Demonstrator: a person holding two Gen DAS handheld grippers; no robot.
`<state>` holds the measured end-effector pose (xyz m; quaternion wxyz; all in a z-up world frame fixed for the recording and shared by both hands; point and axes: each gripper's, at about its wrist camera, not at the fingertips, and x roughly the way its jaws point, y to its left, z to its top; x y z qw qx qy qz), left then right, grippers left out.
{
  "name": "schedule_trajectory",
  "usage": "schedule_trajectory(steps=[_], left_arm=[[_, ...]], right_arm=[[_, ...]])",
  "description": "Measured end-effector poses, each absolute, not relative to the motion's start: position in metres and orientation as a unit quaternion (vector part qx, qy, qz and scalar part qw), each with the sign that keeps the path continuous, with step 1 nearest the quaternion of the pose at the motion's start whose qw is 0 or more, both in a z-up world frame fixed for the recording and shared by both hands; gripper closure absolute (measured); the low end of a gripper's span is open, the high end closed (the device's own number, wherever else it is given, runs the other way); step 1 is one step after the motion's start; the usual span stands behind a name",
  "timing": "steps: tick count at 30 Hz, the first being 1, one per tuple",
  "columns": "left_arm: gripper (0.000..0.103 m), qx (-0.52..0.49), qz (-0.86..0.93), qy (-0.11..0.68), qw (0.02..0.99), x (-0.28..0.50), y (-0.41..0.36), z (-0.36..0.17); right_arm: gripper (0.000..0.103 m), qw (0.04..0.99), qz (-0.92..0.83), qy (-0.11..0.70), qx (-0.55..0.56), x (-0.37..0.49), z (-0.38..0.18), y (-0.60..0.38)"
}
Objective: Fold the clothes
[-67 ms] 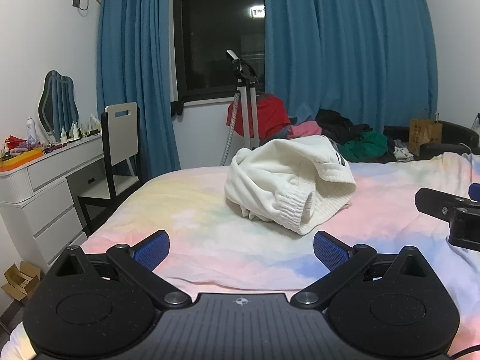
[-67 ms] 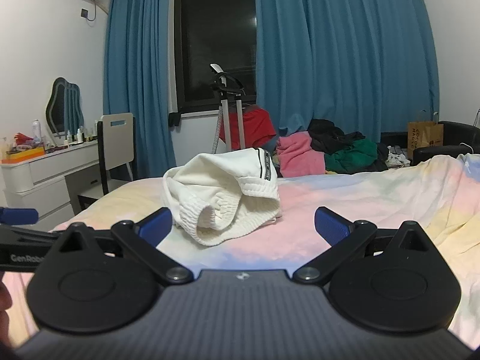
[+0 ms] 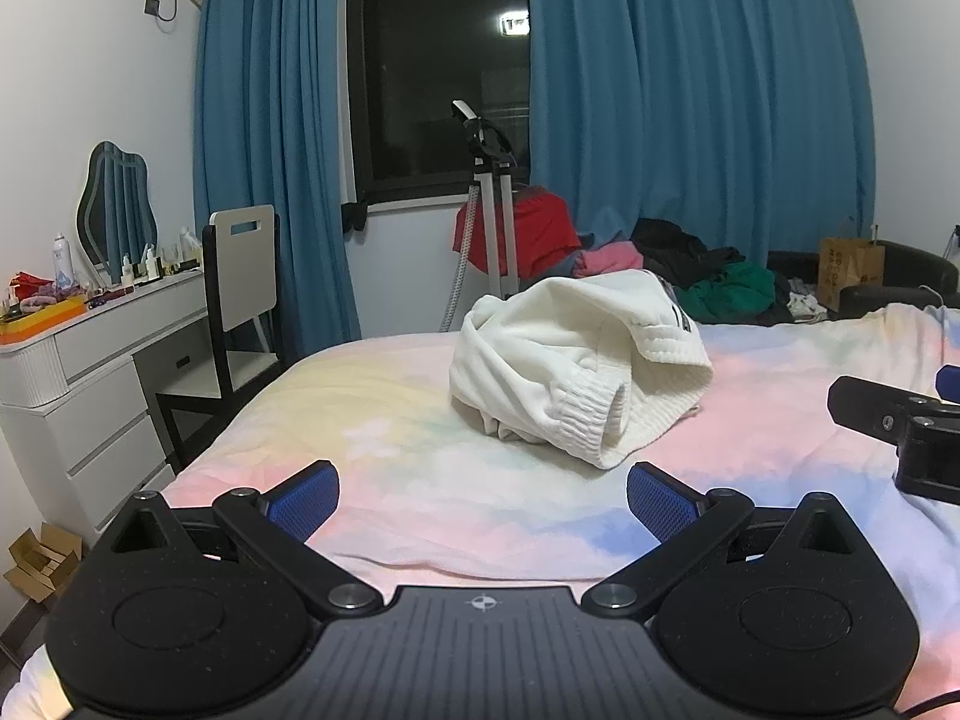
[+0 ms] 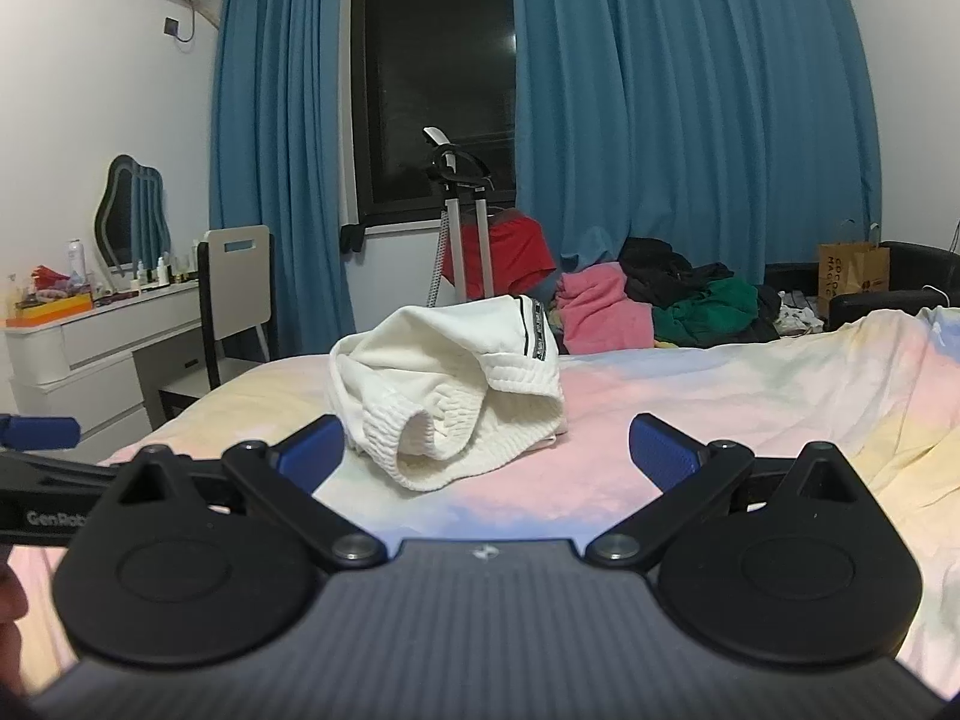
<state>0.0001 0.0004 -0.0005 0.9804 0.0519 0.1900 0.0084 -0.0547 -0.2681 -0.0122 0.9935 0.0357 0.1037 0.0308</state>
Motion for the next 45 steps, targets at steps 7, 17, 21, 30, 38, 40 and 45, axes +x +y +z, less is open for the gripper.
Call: schedule_trajectory(steps=[7, 17, 21, 30, 38, 40, 45], left_arm=[[0.0, 0.049, 0.006, 0.19, 0.981, 0.001, 0.001, -0.001], [0.0, 0.046, 0.0, 0.185, 0.982, -0.003, -0.001, 0.0], [0.0, 0.044, -0.002, 0.183, 0.982, -0.005, -0.001, 0.001], [0.0, 0.039, -0.006, 0.184, 0.982, -0.007, 0.0, 0.002], [0.0, 0.044, -0.01, 0.185, 0.982, -0.008, -0.003, -0.001], [0.0, 0.035, -0.026, 0.18, 0.983, -0.009, -0.002, -0.001], [0.0, 0.036, -0.056, 0.159, 0.985, -0.016, -0.004, -0.001]], right_arm=[[0.0, 0.994, 0.023, 0.102, 0.034, -0.056, -0.013, -0.267], [0.002, 0.99, 0.044, 0.122, 0.051, -0.056, -0.016, -0.267], [0.02, 0.992, 0.046, 0.114, 0.027, -0.056, -0.018, -0.26], [0.062, 0.993, 0.04, 0.102, 0.039, -0.057, -0.02, -0.261], [0.077, 0.989, 0.028, 0.123, 0.078, -0.053, -0.018, -0.272], [0.077, 0.99, 0.028, 0.123, 0.069, -0.054, -0.019, -0.268], [0.078, 0.991, 0.019, 0.115, 0.06, -0.057, -0.015, -0.264]])
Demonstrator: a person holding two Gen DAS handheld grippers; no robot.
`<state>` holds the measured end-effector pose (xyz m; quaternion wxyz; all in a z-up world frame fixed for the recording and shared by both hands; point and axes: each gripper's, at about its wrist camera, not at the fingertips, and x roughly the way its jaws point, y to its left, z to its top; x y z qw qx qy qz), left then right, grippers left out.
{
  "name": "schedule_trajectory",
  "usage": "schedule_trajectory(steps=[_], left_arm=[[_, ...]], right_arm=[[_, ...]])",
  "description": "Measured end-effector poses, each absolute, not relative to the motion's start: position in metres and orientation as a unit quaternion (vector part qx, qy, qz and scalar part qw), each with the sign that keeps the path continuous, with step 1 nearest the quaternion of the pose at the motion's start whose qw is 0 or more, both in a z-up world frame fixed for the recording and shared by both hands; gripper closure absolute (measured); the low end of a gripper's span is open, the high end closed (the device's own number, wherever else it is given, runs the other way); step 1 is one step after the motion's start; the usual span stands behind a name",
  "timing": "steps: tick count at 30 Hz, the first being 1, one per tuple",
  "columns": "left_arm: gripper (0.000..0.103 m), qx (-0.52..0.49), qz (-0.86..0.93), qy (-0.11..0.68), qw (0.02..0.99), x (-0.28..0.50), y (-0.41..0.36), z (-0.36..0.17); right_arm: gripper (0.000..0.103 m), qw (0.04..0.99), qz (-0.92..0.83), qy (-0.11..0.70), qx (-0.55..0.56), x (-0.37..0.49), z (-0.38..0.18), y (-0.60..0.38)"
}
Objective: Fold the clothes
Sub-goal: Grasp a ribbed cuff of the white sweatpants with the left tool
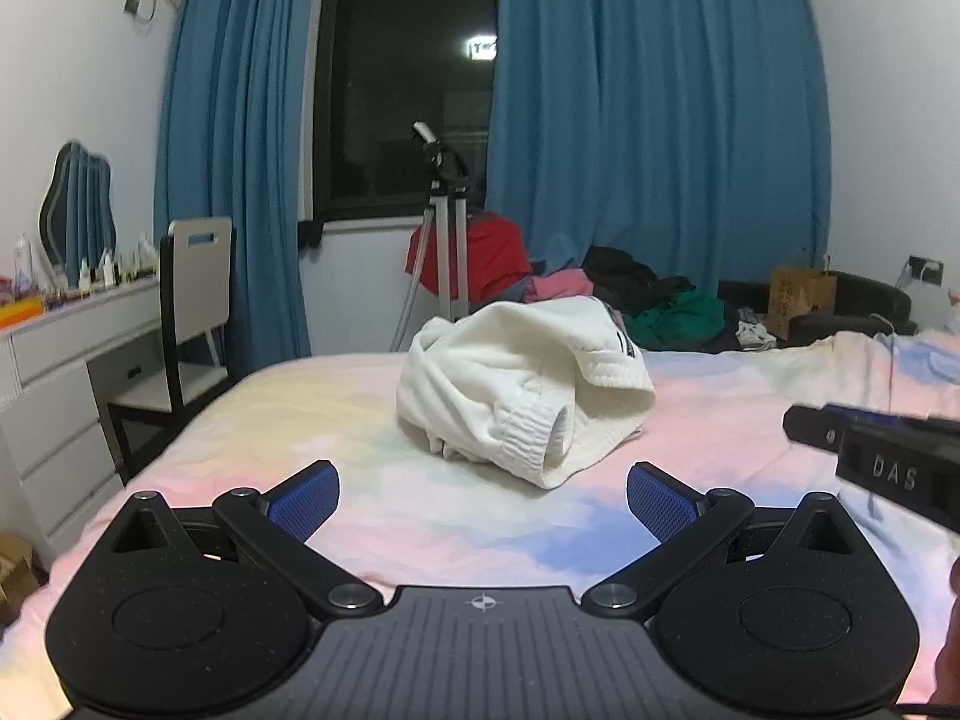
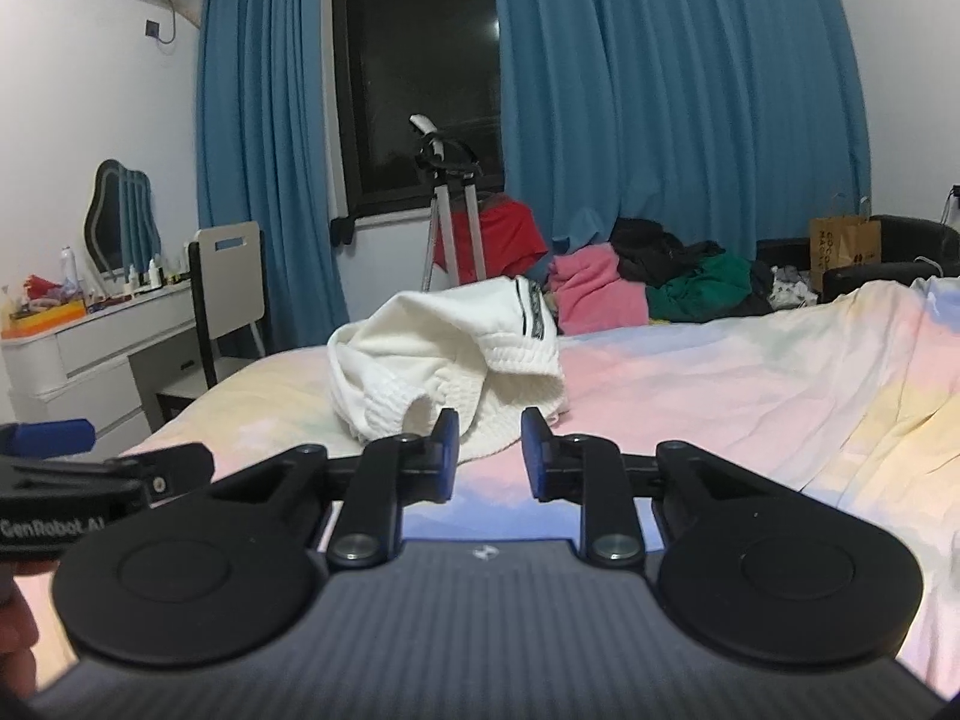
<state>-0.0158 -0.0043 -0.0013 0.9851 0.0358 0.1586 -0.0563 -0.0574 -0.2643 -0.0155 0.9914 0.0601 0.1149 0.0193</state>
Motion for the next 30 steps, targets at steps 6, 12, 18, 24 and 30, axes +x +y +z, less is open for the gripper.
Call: schedule_trajectory(steps=[6, 12, 18, 24, 30], left_arm=[[0.0, 0.068, -0.059, 0.155, 0.984, -0.012, -0.018, -0.006], [0.0, 0.167, -0.072, 0.159, 0.97, 0.034, -0.054, -0.017], [0.0, 0.302, -0.066, 0.185, 0.933, 0.118, -0.099, -0.053], [0.001, 0.39, -0.035, 0.165, 0.905, 0.193, -0.119, -0.104], [0.022, 0.419, -0.029, 0.176, 0.89, 0.246, -0.123, -0.126]], right_arm=[[0.078, 0.991, -0.013, 0.114, 0.062, -0.06, -0.014, -0.27], [0.078, 0.988, -0.045, 0.122, 0.086, -0.059, -0.015, -0.281], [0.077, 0.982, -0.063, 0.14, 0.111, -0.048, -0.024, -0.301], [0.077, 0.975, -0.074, 0.16, 0.138, -0.024, -0.041, -0.323], [0.077, 0.973, -0.082, 0.166, 0.135, 0.017, -0.064, -0.33]])
